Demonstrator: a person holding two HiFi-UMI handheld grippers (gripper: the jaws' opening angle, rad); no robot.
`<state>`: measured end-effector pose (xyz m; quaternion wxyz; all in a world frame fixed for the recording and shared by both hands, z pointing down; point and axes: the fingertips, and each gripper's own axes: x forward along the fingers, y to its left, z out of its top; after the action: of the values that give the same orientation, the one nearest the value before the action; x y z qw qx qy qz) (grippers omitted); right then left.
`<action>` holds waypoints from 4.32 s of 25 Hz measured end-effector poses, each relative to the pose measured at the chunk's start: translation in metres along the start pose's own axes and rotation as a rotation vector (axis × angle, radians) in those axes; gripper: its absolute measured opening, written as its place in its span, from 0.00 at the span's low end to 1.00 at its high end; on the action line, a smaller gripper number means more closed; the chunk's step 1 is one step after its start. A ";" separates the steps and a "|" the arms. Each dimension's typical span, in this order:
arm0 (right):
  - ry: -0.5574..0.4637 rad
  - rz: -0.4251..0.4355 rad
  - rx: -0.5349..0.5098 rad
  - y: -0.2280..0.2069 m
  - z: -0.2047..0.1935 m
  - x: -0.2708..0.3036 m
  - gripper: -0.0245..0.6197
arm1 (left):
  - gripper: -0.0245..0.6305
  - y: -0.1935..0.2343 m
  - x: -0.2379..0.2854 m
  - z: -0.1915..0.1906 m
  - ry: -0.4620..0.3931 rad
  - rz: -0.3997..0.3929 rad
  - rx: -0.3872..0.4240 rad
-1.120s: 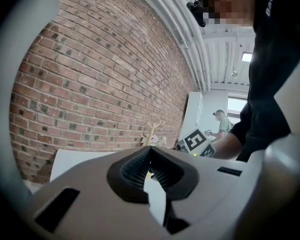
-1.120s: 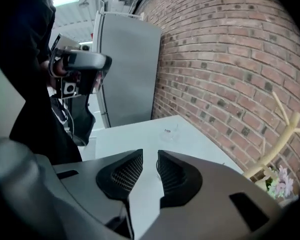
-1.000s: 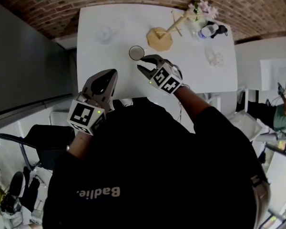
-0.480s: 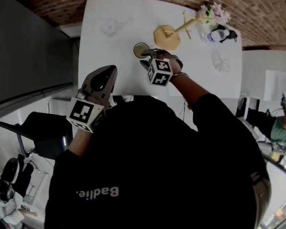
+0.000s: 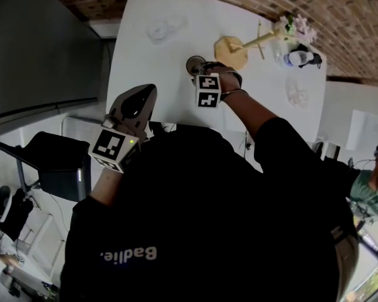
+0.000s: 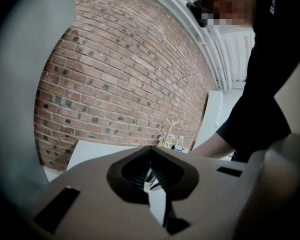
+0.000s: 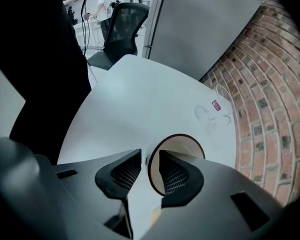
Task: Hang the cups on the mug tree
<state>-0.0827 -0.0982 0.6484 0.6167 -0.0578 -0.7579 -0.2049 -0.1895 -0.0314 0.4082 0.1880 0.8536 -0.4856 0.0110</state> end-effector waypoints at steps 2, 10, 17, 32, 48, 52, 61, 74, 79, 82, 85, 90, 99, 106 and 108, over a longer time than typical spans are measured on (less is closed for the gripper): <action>0.018 0.018 -0.022 0.000 0.000 0.005 0.24 | 0.04 0.001 -0.003 0.000 0.017 0.008 -0.014; 0.049 0.064 -0.036 -0.001 0.001 0.011 0.17 | 0.04 0.006 -0.003 -0.001 0.007 0.017 -0.017; -0.059 0.042 0.080 -0.004 -0.004 -0.004 0.16 | 0.04 0.007 0.019 -0.014 0.041 -0.009 0.008; -0.472 0.003 0.341 -0.032 0.030 -0.143 0.14 | 0.28 -0.001 0.093 -0.060 0.174 -0.204 0.118; -0.844 0.079 0.316 -0.029 0.056 -0.218 0.14 | 0.40 -0.033 0.136 -0.065 0.174 -0.447 0.313; -0.899 0.060 0.363 -0.032 0.041 -0.206 0.14 | 0.39 -0.030 0.144 -0.076 0.230 -0.445 0.342; -1.144 -0.035 0.710 -0.064 0.003 -0.169 0.21 | 0.38 0.000 0.172 -0.089 0.399 -0.365 0.410; -1.402 0.029 0.993 -0.087 -0.055 -0.130 0.23 | 0.39 0.008 0.226 -0.103 0.561 -0.359 0.454; -1.477 0.044 1.094 -0.094 -0.076 -0.119 0.24 | 0.39 0.008 0.246 -0.109 0.609 -0.353 0.490; -1.515 0.073 1.152 -0.093 -0.086 -0.111 0.25 | 0.39 0.006 0.253 -0.115 0.634 -0.351 0.494; -1.552 0.108 1.205 -0.092 -0.096 -0.105 0.25 | 0.39 0.003 0.260 -0.120 0.648 -0.353 0.500; -1.571 0.127 1.254 -0.091 -0.106 -0.097 0.26 | 0.39 -0.003 0.266 -0.123 0.671 -0.340 0.476; -1.641 0.157 1.366 -0.093 -0.128 -0.086 0.29 | 0.38 -0.007 0.278 -0.129 0.685 -0.314 0.495; -1.658 0.209 1.439 -0.090 -0.144 -0.077 0.33 | 0.34 -0.008 0.281 -0.132 0.733 -0.246 0.540; -1.642 0.233 1.439 -0.089 -0.146 -0.075 0.35 | 0.32 -0.008 0.281 -0.136 0.735 -0.238 0.537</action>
<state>0.0374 -0.2225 0.5781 -0.1704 0.1254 -0.8698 0.4457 -0.0123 -0.2139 0.5889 0.1198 0.8614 -0.2656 0.4161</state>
